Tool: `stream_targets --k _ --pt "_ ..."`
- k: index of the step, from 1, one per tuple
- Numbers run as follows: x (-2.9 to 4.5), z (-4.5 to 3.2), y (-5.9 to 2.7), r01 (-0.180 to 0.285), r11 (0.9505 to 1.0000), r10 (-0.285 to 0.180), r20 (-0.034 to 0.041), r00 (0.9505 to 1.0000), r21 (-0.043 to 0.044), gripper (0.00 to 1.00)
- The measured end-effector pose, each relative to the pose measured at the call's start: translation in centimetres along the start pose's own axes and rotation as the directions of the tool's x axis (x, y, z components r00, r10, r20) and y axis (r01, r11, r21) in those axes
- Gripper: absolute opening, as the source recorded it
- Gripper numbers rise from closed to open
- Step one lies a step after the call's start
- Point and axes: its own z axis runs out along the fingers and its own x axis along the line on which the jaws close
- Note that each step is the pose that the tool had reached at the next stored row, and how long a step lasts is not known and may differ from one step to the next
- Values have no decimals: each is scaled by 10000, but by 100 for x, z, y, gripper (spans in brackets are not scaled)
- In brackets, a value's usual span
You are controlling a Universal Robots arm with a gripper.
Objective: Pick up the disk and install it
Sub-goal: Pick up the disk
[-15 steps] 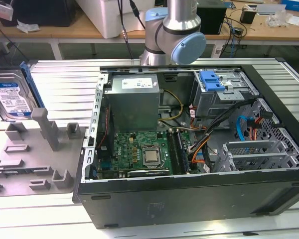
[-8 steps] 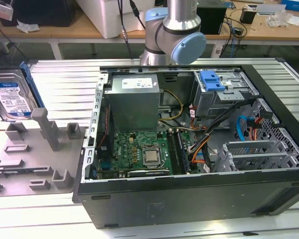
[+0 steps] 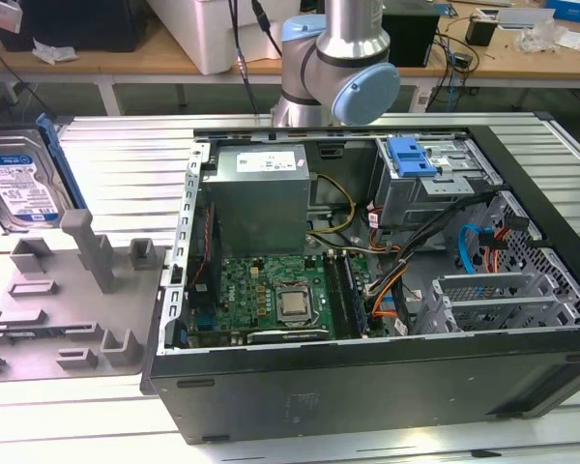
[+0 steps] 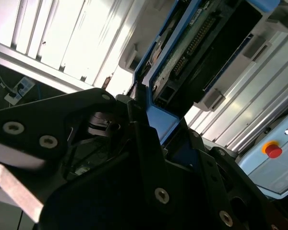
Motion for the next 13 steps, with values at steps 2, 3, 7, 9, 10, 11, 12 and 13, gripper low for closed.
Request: stream_targets --k 2,3,7,9,10,11,12,13 --pt "4 -38 0 0 10000 0 32 10000 2 37" --pt "5 -55 0 0 10000 0 48 10000 2 37" --pt "9 -97 0 1 10000 -1 72 10000 2 37" --pt "10 -114 0 2 10000 -2 80 10000 3 37" --pt "11 -131 0 3 10000 -3 90 10000 3 37" --pt "12 -142 0 3 10000 -3 94 10000 2 37" --pt "13 -150 0 4 10000 -4 99 10000 3 37" --pt "14 -161 0 5 10000 -5 104 9999 4 37"
